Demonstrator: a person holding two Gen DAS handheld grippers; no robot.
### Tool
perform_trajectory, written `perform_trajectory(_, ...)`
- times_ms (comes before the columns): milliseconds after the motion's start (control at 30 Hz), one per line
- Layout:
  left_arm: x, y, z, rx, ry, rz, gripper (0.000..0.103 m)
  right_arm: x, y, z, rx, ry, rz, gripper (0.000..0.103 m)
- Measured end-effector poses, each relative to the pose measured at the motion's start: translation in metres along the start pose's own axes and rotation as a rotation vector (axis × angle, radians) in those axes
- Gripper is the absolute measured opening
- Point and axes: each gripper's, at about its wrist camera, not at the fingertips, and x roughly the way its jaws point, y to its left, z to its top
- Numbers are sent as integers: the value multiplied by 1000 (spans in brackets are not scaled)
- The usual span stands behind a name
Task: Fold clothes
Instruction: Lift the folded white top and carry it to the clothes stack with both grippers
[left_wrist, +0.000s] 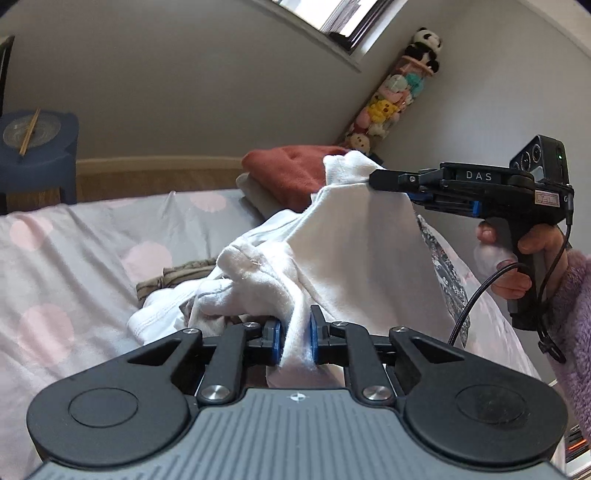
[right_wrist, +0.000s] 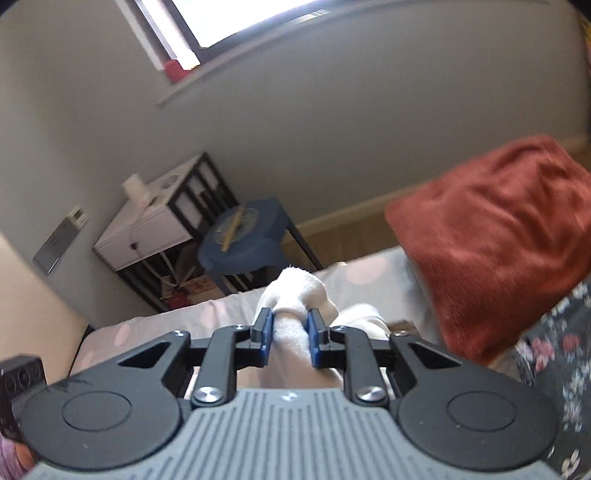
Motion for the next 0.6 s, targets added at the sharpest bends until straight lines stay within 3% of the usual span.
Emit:
perform_trajectory(67, -4, -5, -2, 51, -25, 11, 12, 0, 8, 1, -77, -15, -13, 22)
perform_trajectory(267, 17, 7, 1, 20, -1, 65, 12, 31, 4, -9, -177, -4, -183, 19)
perform_trajectory(600, 49, 23, 0, 26, 114, 187, 13, 86, -15, -26, -111, 55, -352, 18)
